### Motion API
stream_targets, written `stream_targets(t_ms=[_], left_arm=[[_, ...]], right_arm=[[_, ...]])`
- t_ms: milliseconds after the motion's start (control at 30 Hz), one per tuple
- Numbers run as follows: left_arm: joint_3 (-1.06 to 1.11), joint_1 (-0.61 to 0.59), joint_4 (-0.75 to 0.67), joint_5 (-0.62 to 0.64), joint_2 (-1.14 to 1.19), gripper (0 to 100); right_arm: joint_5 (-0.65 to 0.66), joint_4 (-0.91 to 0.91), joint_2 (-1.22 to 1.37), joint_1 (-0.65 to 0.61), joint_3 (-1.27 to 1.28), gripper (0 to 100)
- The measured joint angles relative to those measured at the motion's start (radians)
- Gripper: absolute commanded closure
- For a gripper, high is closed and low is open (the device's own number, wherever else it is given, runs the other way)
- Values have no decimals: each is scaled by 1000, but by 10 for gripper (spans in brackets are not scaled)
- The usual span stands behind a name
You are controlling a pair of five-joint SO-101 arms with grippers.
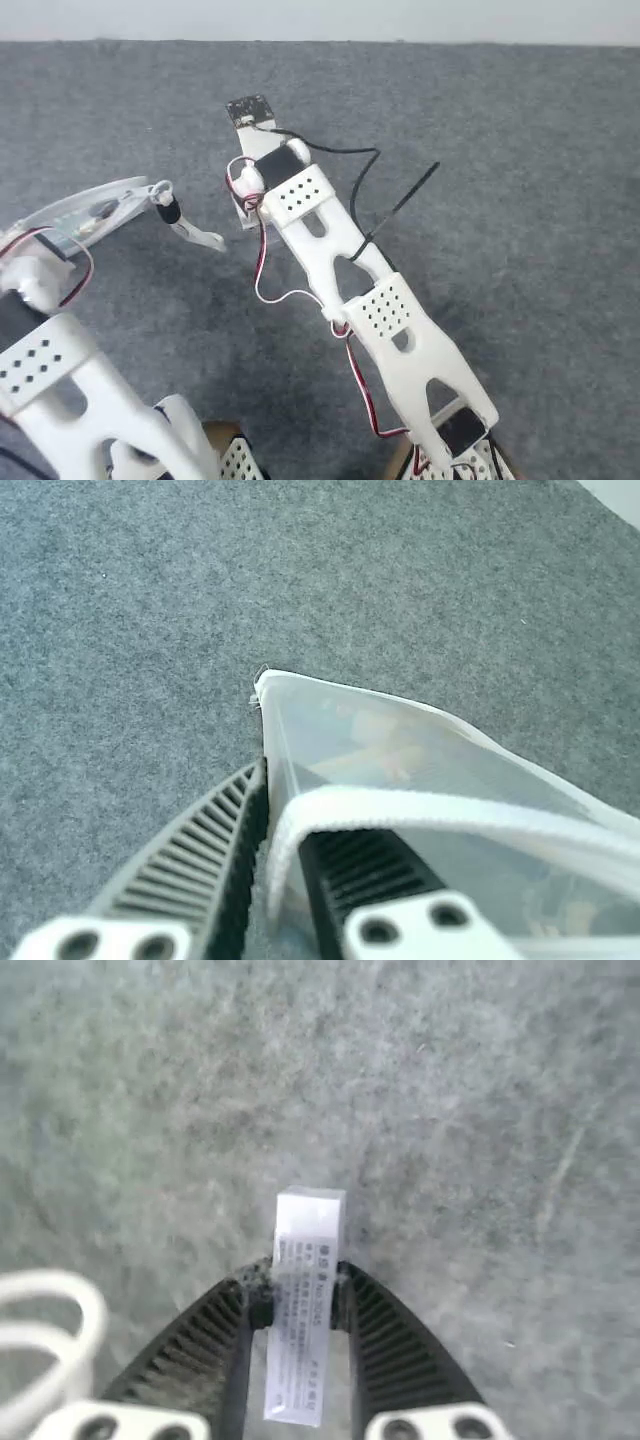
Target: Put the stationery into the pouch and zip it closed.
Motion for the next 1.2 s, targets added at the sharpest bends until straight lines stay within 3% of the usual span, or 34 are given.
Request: stream_targets(t_ms=[167,367,933,1100,1200], left_arm=[[0,0,0,0,0,988],[0,0,0,0,0,988],[0,0,0,0,0,988],[0,0,0,0,0,988],[0,0,0,0,0,988]], right_arm=[[140,43,14,2,-5,975],[178,46,14,2,20,842],[181,38,60,2,40,885],[181,35,64,2,40,990],[181,35,64,2,40,987]])
